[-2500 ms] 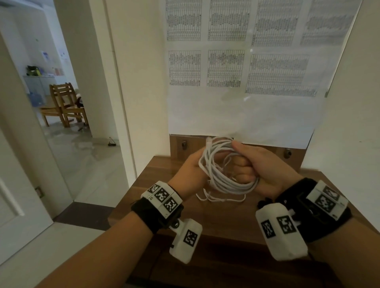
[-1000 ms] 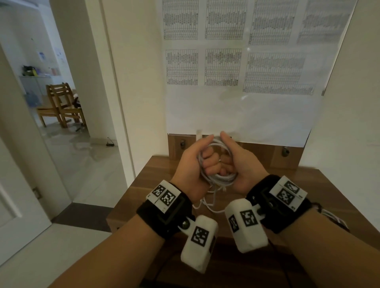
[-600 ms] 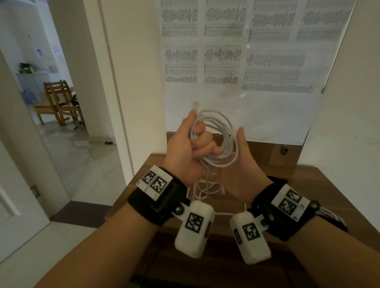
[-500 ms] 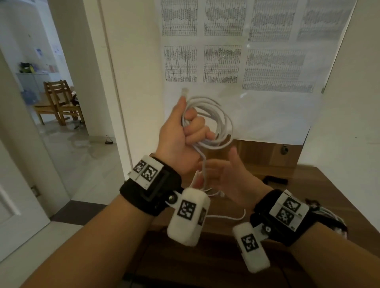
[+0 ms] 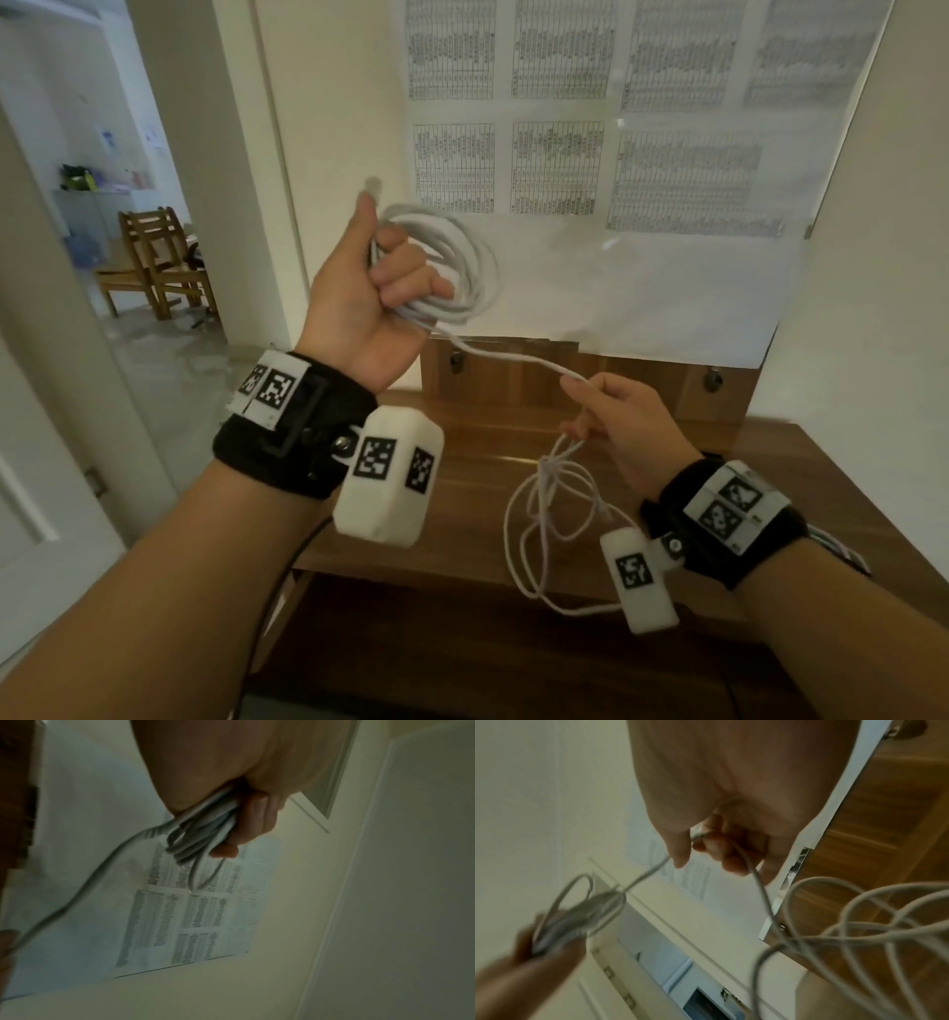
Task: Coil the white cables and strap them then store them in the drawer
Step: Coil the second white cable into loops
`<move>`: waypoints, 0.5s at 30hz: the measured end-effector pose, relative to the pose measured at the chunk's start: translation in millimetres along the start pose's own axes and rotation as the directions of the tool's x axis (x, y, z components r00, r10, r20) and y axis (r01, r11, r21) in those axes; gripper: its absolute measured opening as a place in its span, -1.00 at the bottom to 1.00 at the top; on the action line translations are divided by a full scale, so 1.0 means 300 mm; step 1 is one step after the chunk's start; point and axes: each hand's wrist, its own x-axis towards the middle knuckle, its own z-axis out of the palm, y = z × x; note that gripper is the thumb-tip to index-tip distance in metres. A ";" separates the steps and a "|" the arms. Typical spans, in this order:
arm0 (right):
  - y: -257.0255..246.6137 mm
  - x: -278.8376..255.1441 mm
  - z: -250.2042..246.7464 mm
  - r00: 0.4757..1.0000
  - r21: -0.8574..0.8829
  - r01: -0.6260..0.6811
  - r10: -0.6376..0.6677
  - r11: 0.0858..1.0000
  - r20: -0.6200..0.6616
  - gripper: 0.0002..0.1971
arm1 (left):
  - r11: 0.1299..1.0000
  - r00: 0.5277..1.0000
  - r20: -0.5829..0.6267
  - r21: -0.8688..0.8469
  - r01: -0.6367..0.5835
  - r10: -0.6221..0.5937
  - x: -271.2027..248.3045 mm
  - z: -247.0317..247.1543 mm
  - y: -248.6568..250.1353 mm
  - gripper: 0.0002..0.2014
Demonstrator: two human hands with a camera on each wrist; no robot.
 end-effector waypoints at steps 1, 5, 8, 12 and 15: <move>-0.013 0.012 -0.011 0.999 0.036 -0.047 0.047 0.998 0.018 -0.66 | 0.998 0.999 -0.002 0.046 0.051 -0.051 -0.014 -0.011 -0.008 -0.57; -0.070 0.052 -0.051 0.986 0.235 -0.166 0.160 0.958 0.043 -0.69 | 0.934 0.972 0.067 0.298 0.197 -0.226 -0.066 -0.051 -0.059 -0.65; -0.102 0.057 -0.056 0.984 0.381 -0.174 0.177 0.908 0.028 -0.76 | 0.882 0.949 0.035 0.383 0.276 -0.312 -0.085 -0.075 -0.097 -0.68; -0.131 0.045 -0.036 0.989 0.398 -0.104 0.138 0.911 -0.058 -0.80 | 0.820 0.972 -0.151 0.523 0.233 -0.181 -0.070 -0.084 -0.151 -0.67; -0.146 0.023 -0.004 0.989 0.407 -0.109 0.141 0.907 -0.049 -0.87 | 0.752 0.972 -0.233 0.635 0.174 -0.029 -0.060 -0.089 -0.193 -0.54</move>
